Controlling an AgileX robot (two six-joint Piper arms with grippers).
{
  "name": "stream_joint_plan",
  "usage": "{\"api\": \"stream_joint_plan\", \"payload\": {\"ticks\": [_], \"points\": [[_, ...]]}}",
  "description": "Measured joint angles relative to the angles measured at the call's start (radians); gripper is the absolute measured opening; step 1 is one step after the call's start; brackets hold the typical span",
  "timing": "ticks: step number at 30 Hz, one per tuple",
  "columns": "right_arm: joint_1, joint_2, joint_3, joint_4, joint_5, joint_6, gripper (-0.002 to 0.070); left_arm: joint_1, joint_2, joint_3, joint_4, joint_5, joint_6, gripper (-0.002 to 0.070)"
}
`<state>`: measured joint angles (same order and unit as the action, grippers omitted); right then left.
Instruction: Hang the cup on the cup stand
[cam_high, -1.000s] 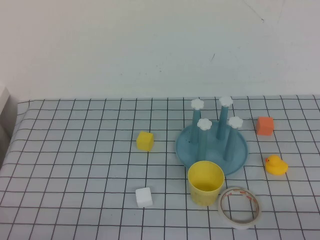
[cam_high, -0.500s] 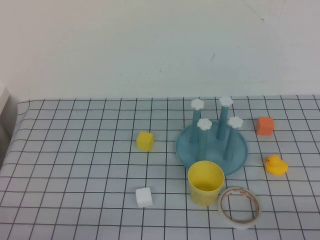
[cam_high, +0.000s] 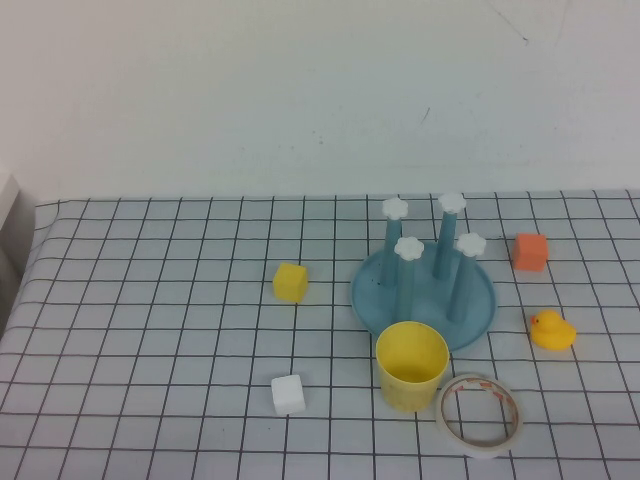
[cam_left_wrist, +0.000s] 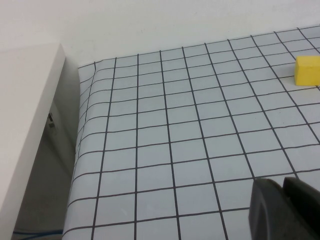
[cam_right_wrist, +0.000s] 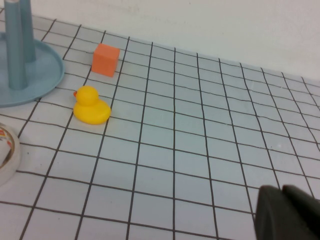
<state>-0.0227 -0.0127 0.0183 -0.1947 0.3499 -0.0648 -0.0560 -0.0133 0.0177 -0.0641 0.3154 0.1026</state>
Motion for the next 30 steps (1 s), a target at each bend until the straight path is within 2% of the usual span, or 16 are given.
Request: {"api": "stream_joint_plan", "payload": {"ticks": [8,13,15,20,23,26,30], "points": [[0.000,0.000,0.000,0.000,-0.021,0.000,-0.0001,0.000,0.000,0.000,0.000,0.000,0.000,0.0018],[0.000,0.000,0.009,0.000,-0.206,0.000,-0.0001,0.000,0.000,0.002,0.000,-0.075,0.000,0.0018],[0.000,0.000,0.009,0.000,-0.407,0.000,-0.0001,0.000,0.000,0.002,0.000,-0.231,0.000,0.0020],[0.000,0.000,0.009,0.000,-0.711,0.024,-0.0001,0.000,0.000,0.002,0.006,-0.554,0.000,0.0018],[0.000,0.000,0.009,-0.002,-0.858,0.087,-0.0001,0.000,0.000,0.002,0.011,-0.678,0.002,0.0018],[0.000,0.000,0.009,-0.002,-0.929,0.128,-0.0001,0.000,0.000,0.002,0.015,-0.750,0.002,0.0018],[0.000,0.000,0.009,-0.002,-0.912,0.145,-0.0001,0.000,0.000,0.002,0.017,-0.811,0.000,0.0018]]}}
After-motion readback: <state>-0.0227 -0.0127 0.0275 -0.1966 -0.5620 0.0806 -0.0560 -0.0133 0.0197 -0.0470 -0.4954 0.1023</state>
